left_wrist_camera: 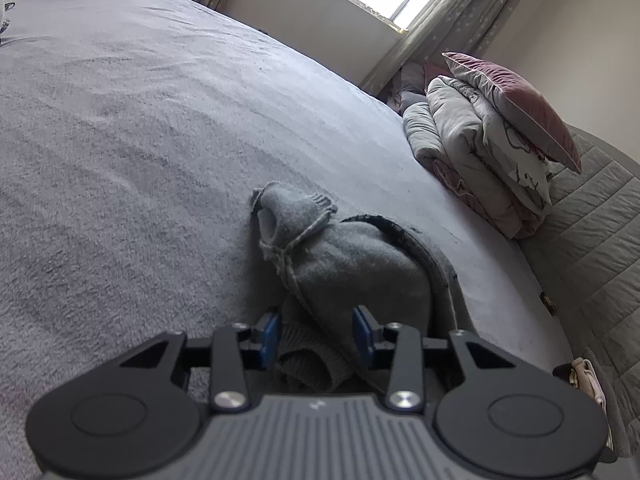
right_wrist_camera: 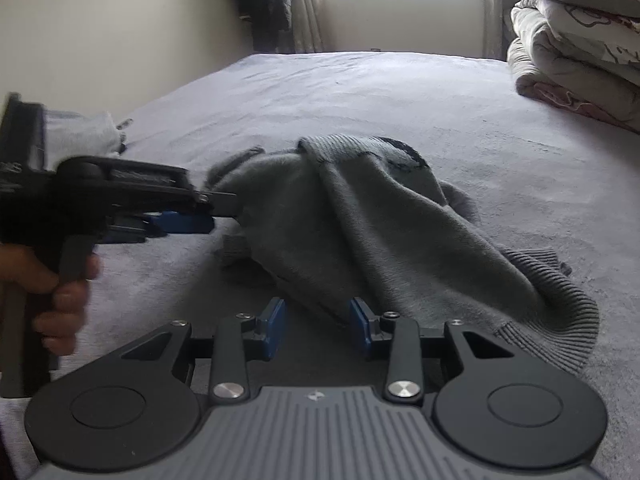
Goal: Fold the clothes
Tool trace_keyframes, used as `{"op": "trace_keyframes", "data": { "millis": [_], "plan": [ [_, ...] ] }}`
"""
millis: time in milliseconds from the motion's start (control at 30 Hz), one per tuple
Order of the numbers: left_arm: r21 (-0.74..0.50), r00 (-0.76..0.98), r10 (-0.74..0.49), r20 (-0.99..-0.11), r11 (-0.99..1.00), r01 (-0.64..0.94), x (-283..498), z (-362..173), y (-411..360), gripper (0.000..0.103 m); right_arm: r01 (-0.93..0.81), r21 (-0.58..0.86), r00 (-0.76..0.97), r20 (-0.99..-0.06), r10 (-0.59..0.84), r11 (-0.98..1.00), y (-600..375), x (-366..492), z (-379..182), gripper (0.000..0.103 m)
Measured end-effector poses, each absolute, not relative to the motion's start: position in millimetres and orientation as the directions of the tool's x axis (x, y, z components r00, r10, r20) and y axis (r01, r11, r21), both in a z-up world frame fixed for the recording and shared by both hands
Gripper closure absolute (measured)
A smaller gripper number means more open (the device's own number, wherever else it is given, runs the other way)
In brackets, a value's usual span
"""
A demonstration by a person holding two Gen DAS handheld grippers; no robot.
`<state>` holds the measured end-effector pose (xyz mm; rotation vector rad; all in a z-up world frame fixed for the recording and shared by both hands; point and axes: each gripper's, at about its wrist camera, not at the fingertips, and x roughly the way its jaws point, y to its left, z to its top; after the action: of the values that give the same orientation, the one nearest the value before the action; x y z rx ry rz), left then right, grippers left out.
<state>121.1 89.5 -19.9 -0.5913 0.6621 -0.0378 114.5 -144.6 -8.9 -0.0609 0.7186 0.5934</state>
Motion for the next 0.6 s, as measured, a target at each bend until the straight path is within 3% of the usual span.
{"op": "trace_keyframes", "data": {
  "millis": [300, 333, 367, 433, 600],
  "plan": [
    [-0.548, 0.792, -0.238, -0.562, 0.824, -0.142, 122.1, -15.9, 93.2, 0.09, -0.452, 0.048, 0.616, -0.705, 0.35, 0.891, -152.8, 128.8, -30.7, 0.067],
    [-0.547, 0.795, -0.236, -0.559, 0.825, -0.139, 121.9, -14.7, 93.4, 0.091, -0.448, 0.037, 0.623, -0.704, 0.341, 0.893, -152.5, 128.4, -30.5, 0.073],
    [-0.546, 0.798, -0.234, -0.556, 0.826, -0.138, 121.8, -13.6, 93.7, 0.095, -0.444, 0.025, 0.63, -0.702, 0.332, 0.896, -152.2, 127.8, -30.2, 0.087],
    [-0.54, 0.805, -0.226, -0.548, 0.831, -0.135, 121.0, -11.1, 94.3, 0.099, -0.441, 0.02, 0.636, -0.699, 0.328, 0.897, -153.1, 125.5, -28.6, 0.095],
    [-0.492, 0.816, -0.185, -0.547, 0.86, -0.135, 114.7, -1.3, 94.5, 0.103, -0.454, 0.058, 0.638, -0.675, 0.371, 0.889, -156.6, 113.7, -11.2, 0.097]
  ]
}}
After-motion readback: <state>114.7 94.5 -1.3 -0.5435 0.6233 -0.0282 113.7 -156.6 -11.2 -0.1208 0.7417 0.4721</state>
